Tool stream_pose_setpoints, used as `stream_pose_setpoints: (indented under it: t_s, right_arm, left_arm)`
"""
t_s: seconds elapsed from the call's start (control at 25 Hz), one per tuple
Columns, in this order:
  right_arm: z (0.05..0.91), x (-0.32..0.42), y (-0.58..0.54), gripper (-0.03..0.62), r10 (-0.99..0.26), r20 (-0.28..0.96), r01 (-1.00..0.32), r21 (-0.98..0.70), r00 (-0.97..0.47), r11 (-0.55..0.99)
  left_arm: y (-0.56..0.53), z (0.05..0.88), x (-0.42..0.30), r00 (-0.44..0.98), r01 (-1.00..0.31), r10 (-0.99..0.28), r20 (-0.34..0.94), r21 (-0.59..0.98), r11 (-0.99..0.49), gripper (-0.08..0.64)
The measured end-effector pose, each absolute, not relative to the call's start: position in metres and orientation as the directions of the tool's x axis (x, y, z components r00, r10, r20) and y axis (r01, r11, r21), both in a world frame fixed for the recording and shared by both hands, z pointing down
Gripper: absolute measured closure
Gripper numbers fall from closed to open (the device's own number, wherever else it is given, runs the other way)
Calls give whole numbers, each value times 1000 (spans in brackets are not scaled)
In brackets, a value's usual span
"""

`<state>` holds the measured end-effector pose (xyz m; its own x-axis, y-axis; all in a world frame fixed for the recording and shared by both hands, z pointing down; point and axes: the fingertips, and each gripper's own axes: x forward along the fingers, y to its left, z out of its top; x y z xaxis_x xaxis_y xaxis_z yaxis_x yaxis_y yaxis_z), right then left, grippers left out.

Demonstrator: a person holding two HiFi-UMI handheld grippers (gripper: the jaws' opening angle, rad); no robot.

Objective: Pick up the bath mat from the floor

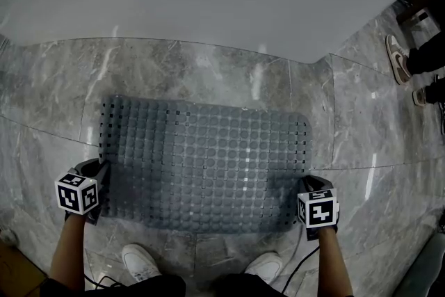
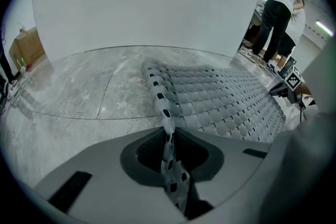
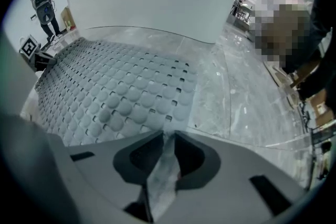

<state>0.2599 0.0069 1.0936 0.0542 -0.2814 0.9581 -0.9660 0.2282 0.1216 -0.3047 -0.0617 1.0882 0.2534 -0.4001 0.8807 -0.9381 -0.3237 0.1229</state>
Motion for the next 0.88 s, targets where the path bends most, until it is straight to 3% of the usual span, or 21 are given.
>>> stream_pose_setpoints:
  t_s: [0.08,0.4,0.88]
  right_arm:
    - [1094,265,7,486,-261,965,-978,85,34,190]
    - [1096,279,8,360,-246,967,-998,-50,-60,46]
    - [1089,280,7,323,-252,961,-993,-94,-110,73]
  left_arm:
    - [-62,1089,-304,256,-937,-400,880,125,-325,506]
    - [-62,1091,-305,259,-938,-400,879,130,-322,505]
    - [-63,1090,-305,263,-936,-404,876,131,-326,505]
